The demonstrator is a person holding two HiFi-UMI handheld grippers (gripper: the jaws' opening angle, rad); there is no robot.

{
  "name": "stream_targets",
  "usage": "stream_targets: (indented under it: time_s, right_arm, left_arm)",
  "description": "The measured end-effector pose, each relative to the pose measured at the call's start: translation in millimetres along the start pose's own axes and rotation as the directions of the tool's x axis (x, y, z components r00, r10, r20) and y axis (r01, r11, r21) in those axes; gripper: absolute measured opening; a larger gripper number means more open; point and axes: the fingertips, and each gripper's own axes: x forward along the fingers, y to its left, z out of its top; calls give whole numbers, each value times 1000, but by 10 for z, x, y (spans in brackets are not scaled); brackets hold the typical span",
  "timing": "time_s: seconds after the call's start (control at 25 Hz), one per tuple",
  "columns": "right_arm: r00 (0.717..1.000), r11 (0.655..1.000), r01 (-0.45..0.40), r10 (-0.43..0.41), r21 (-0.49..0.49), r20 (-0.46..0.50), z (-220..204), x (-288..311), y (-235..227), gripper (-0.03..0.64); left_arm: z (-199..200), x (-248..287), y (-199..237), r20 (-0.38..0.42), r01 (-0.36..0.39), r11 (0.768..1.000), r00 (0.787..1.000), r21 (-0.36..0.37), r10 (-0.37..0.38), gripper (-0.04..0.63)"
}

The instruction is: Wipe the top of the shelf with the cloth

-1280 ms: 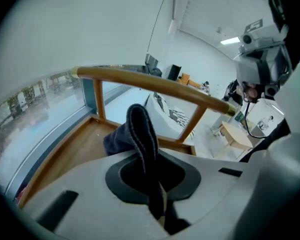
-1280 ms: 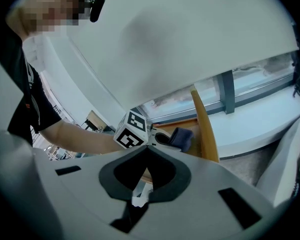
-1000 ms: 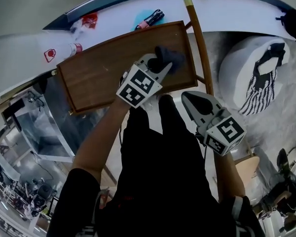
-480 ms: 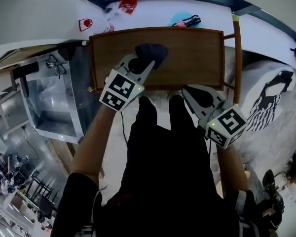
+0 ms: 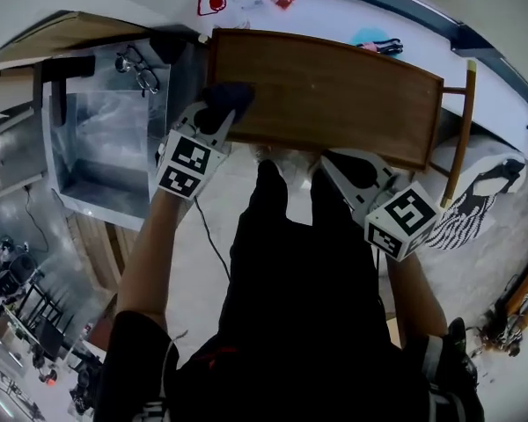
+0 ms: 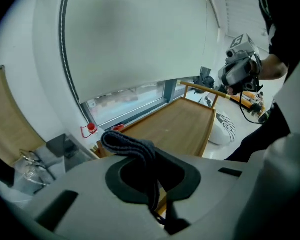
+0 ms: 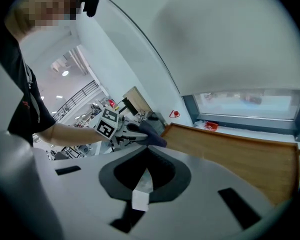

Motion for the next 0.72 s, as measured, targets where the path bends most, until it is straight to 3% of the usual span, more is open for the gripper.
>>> stream_targets:
  time_s: [0.16, 0.36, 0.56, 0.72]
  right_arm:
    - [999, 1000, -25, 24, -11, -30, -11, 236, 146, 5]
    - [997, 999, -42, 42, -12, -60, -63, 427, 227, 5]
    - [995, 999, -49, 48, -4, -89, -158, 493, 226, 5]
    - [995, 999, -33, 34, 15, -98, -240, 441, 129, 5]
  left_arm:
    - [-300, -139, 161, -73, -54, 998, 996, 40, 56, 35]
    - [-584, -69, 123, -182, -72, 984, 978, 164, 101, 35]
    - [-874, 230, -103, -294, 1, 968, 953, 251, 76, 35]
    - [-1009, 457, -292, -348, 79, 965, 937, 251, 13, 35]
